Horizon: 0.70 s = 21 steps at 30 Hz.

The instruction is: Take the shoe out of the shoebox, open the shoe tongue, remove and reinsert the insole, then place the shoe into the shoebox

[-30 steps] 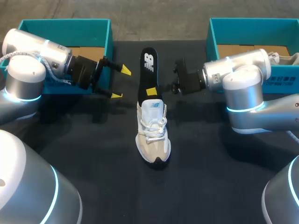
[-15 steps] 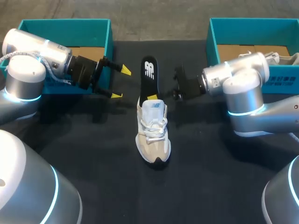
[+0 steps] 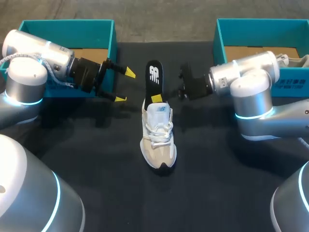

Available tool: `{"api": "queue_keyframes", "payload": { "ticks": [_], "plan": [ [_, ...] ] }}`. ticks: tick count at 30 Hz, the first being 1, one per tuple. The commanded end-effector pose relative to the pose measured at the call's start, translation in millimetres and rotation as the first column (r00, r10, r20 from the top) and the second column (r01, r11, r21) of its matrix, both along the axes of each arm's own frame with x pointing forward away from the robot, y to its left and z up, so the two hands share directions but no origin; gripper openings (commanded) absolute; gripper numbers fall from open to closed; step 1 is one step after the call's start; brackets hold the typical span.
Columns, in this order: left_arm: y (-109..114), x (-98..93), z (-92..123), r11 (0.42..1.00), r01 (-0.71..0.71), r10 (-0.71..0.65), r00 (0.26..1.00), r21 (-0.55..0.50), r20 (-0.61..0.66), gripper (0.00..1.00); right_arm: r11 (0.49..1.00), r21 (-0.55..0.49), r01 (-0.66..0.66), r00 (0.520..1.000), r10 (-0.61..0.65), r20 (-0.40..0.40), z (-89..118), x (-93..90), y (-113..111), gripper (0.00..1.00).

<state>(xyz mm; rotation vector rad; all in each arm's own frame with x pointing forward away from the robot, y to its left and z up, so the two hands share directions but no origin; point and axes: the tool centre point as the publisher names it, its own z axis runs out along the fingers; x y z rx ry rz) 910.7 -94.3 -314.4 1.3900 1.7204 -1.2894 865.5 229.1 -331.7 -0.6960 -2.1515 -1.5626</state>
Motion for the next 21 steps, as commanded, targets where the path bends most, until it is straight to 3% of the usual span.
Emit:
{"api": "queue_keyframes", "payload": {
  "ticks": [1,7,10,21],
  "plan": [
    [-0.2,0.7,-1.1,1.000,0.001,-0.001,1.000,-0.001,0.001,1.00,1.000,-0.012,-0.001,1.000,0.001,0.008,8.8,6.1,-0.1,0.23],
    [-0.2,0.7,-1.1,1.000,0.001,-0.001,1.000,-0.001,0.001,1.00,1.000,-0.025,-0.018,1.000,0.018,0.003,8.2,15.2,3.7,0.18],
    [-0.2,0.7,-1.1,1.000,0.001,-0.001,1.000,-0.001,0.001,1.00,0.999,-0.030,-0.033,0.999,0.033,-0.013,3.1,15.0,6.8,0.00],
    [-0.2,0.7,-1.1,1.000,0.001,-0.001,1.000,-0.001,0.001,1.00,0.996,-0.058,-0.062,0.996,0.058,-0.066,-8.8,-3.7,3.2,0.00]
  ]
}}
